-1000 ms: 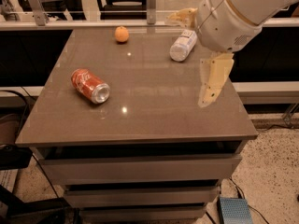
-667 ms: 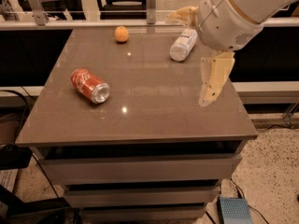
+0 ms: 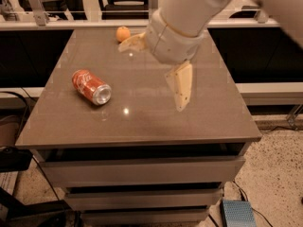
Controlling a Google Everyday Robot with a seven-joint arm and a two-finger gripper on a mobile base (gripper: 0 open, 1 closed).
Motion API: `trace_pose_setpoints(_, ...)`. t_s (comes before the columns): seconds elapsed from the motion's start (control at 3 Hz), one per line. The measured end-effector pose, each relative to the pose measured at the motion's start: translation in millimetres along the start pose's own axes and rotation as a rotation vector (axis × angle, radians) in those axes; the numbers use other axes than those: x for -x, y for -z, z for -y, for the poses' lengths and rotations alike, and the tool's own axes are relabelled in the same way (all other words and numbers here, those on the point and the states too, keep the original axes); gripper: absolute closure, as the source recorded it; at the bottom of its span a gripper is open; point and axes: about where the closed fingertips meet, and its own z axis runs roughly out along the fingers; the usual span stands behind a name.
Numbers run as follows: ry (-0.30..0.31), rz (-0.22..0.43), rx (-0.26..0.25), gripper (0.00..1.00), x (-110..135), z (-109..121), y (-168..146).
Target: Place coke can upright
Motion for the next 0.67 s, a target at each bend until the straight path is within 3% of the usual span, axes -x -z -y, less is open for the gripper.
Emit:
trace_pose_setpoints(0.33,0.225,0.069,0.087,0.0,18,17,-53)
trace_pose_setpoints(0.67,0.392,0.128,0.114,0.0,36,30,-85)
